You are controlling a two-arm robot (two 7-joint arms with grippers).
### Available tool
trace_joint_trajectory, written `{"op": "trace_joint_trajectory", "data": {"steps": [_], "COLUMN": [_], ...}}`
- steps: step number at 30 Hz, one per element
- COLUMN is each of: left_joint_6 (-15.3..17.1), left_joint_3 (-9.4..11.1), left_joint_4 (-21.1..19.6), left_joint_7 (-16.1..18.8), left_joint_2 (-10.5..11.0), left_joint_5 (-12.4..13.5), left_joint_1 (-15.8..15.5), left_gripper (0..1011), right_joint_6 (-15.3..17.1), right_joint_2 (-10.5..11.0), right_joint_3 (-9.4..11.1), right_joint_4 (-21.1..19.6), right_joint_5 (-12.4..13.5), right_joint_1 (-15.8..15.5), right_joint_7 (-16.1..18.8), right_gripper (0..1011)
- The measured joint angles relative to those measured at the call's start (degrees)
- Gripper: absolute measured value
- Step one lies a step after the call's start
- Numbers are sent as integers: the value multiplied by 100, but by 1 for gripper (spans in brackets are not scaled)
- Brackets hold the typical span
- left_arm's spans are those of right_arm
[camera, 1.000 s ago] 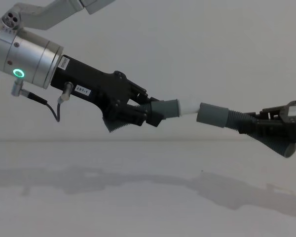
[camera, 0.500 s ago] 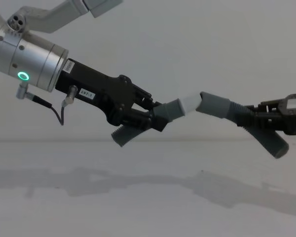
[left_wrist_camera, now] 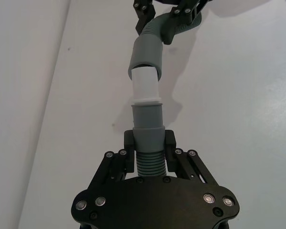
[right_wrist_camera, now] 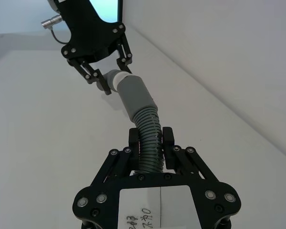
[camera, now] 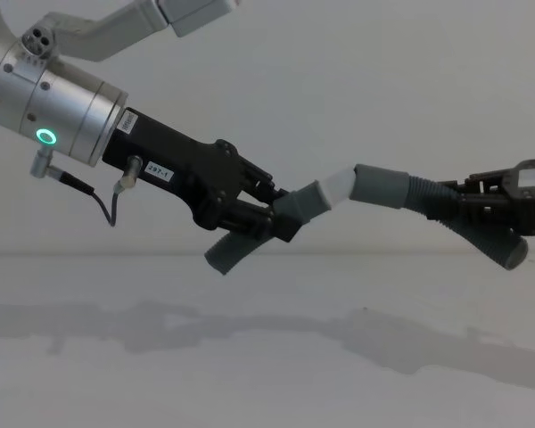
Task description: Use both hands to pick up one end of the pipe from the table, align the ends, and insert them.
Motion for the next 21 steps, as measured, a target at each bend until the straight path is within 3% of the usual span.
{"op": "trace_joint_trajectory", "data": {"steps": [21], "left_joint_6": [52], "left_joint_3": [304], "left_joint_4": [-82], "left_joint_7": [-51], "left_joint_2": [60], "left_joint_5": [250], "left_joint_1": [-253], "left_gripper": [351], "right_joint_6": [-211], "right_joint_2": [101], "right_joint_3": [-198], "right_joint_4": [-47], "right_joint_5": [-183], "right_joint_1": [123], "right_joint_7": [31], "right_gripper": [279]}}
